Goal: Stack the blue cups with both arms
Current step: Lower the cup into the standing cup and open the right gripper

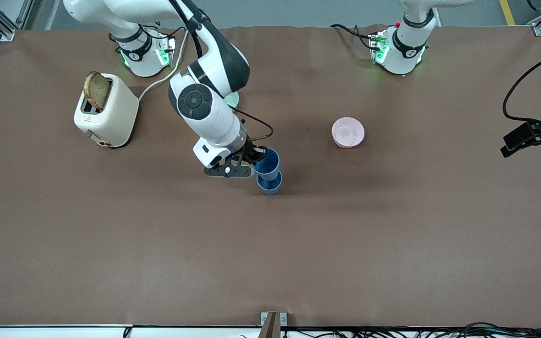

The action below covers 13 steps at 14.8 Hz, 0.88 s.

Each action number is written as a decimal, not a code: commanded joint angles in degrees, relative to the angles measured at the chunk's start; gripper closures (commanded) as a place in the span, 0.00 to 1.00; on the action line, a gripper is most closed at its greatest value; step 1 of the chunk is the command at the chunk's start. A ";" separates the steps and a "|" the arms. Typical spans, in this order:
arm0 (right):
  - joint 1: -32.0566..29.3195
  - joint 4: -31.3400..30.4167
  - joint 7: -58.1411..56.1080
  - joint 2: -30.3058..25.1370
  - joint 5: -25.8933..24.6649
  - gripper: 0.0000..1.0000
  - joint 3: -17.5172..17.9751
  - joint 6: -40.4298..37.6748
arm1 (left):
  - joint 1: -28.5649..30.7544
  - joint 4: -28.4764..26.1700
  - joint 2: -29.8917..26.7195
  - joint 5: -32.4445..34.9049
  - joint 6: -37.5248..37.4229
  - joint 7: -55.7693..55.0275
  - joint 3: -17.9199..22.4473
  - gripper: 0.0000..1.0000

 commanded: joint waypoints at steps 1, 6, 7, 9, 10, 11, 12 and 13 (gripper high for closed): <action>0.63 0.22 0.19 0.61 1.07 1.00 -0.51 1.21 | -0.01 -1.35 -0.88 -0.27 -0.15 0.56 0.05 0.00; 0.72 0.14 0.01 1.40 1.07 0.99 -0.51 1.39 | -0.01 -1.27 -1.84 -1.24 -1.20 0.48 0.05 0.00; 0.72 0.14 0.01 1.40 0.99 0.99 -0.60 1.39 | -0.01 -1.18 -2.02 -1.15 -3.21 0.56 0.05 0.00; 0.72 0.22 -0.07 1.66 0.99 0.98 -0.60 1.74 | -0.10 -1.27 -2.29 -1.06 -4.63 0.56 -0.04 0.00; 0.72 0.14 -0.07 1.92 0.99 0.98 -0.60 2.27 | -0.18 -1.27 -2.29 -0.89 -4.72 0.48 -0.04 0.00; 0.72 0.22 -0.07 2.10 0.90 0.94 -0.60 2.44 | -0.27 -1.18 -2.20 -0.63 -4.55 0.56 -0.04 0.00; 0.72 0.14 -0.07 2.27 0.90 0.87 -0.51 2.62 | -0.36 -1.18 -2.20 -0.62 -4.37 0.48 -0.04 0.00; 0.72 0.14 -0.07 2.28 0.98 0.77 -0.51 2.62 | -0.45 -1.09 -2.20 -0.36 -4.29 0.56 0.05 0.00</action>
